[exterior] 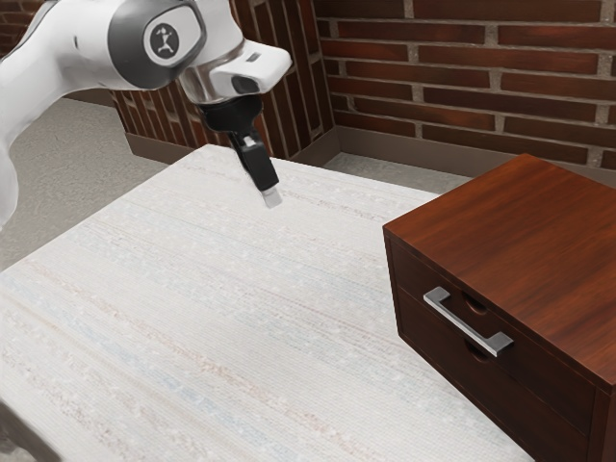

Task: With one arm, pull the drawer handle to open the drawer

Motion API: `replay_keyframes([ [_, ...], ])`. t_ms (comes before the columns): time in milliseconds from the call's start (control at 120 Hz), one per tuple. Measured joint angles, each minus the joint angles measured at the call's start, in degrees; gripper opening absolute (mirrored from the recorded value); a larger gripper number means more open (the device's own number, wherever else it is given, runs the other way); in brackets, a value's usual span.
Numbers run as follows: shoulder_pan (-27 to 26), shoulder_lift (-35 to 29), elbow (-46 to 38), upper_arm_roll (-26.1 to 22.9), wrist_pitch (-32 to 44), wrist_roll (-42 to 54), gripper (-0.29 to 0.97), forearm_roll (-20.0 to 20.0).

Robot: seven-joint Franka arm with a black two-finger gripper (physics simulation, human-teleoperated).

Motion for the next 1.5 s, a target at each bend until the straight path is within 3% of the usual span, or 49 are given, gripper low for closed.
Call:
replay_keyframes([
  [225,-4.18,0.83,-4.98,0.70,8.06,15.28,0.68,1.09],
  [358,-8.27,-3.11,-12.13,3.95,13.81,21.93,0.68,0.92],
  [675,-11.89,-6.65,-19.84,4.56,24.44,33.09,0.68,-0.91],
  [933,-12.12,-11.84,-24.34,5.32,25.53,38.76,0.68,-3.40],
  [1142,-18.69,-12.64,-25.04,8.76,25.57,41.88,0.68,-4.61],
  [1500,-24.07,-13.26,-25.29,8.76,24.33,45.14,0.68,-5.20],
])
